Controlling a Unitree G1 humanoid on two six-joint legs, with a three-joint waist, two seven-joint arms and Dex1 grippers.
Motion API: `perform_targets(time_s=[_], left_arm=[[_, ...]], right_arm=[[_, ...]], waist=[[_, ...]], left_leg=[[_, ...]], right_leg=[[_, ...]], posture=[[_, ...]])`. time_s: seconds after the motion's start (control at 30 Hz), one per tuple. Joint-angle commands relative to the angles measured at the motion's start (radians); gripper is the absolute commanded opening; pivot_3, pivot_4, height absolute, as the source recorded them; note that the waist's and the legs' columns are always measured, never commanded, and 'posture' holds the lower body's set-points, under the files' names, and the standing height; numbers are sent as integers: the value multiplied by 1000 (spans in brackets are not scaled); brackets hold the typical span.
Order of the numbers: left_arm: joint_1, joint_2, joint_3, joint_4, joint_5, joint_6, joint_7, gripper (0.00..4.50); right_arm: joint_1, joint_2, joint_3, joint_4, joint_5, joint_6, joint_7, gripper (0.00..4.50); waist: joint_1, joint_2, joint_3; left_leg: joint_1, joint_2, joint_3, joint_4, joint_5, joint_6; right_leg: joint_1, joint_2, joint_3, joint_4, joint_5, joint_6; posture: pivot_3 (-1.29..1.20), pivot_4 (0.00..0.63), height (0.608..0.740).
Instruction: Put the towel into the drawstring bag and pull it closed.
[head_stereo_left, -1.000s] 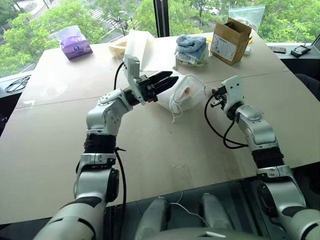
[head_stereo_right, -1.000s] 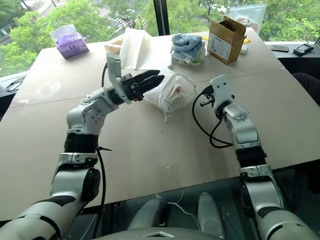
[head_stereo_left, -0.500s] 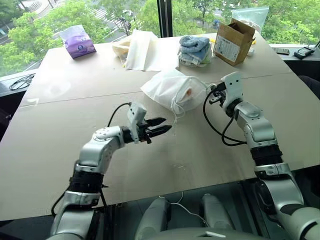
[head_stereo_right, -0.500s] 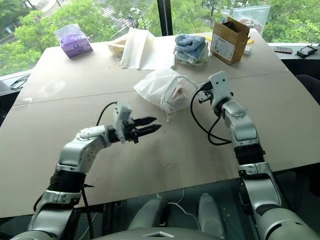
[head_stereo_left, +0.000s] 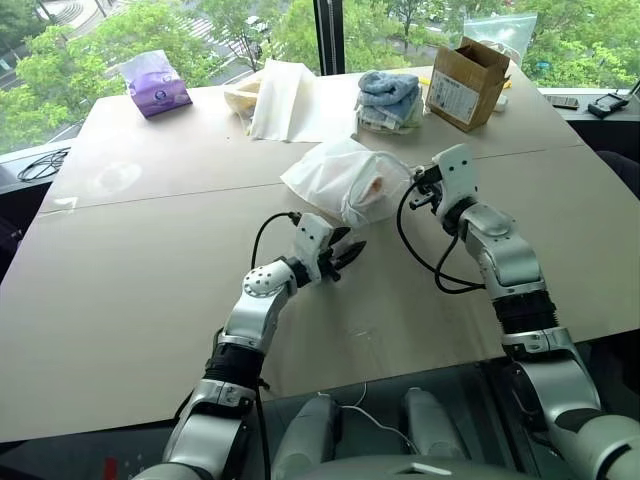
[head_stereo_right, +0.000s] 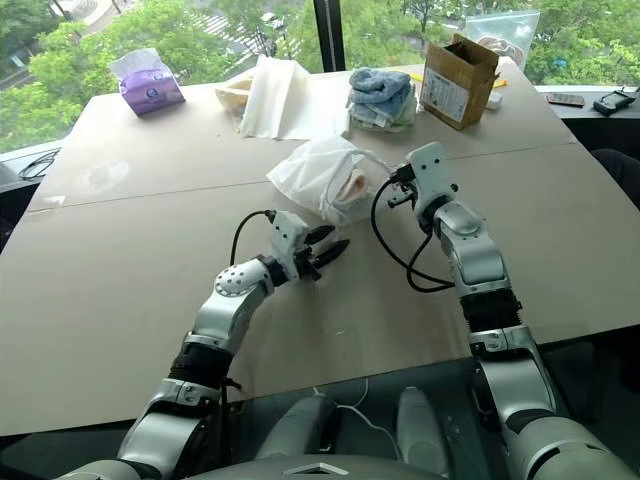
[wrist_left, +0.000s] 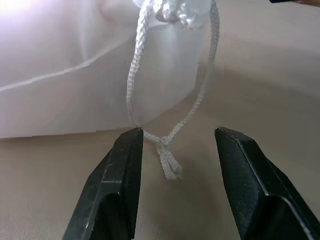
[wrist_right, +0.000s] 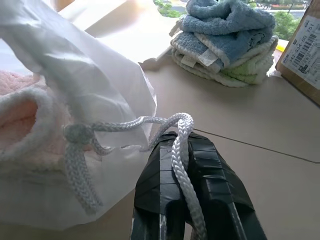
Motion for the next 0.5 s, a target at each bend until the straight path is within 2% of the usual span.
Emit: perform_targets(time_s=[0.03,0.13,0.17,0.2,0.3,0.5], left_arm=[[-37,-16,-20,36,38,-29,27,2296],[-65,-30,-11,83,68,-40,82,2296],[-71,-36,-2,92,69,-43,101,1732],[-74,-41,4,96,69,-42,116,1491],[-70,-42,-3,87,75,-46,119,27],[-27,-13,17,37,136,-131,216,27]], right_arm=[[2,-5,-11,-66,-6,-20,-10,0],[19,-9,-10,-88,-8,-13,-12,0],[24,-9,-10,-94,-8,-10,-13,0],[28,-9,-10,-99,-8,-8,-14,0],[32,-9,-13,-107,-8,-3,-18,0],[44,-11,-13,-121,-8,4,-16,0]], waist=[[0,0,0],[1,0,0],[1,0,0],[0,0,0],[-1,0,0],[-4,0,0]], left_leg=[[0,0,0,0,0,0],[0,0,0,0,0,0],[0,0,0,0,0,0],[0,0,0,0,0,0],[0,0,0,0,0,0],[0,0,0,0,0,0]], right_leg=[[0,0,0,0,0,0],[0,0,0,0,0,0],[0,0,0,0,0,0],[0,0,0,0,0,0],[0,0,0,0,0,0],[0,0,0,0,0,0]], posture=[[0,150,740],[0,150,740],[0,150,740],[0,150,740],[0,150,740],[0,150,740]])
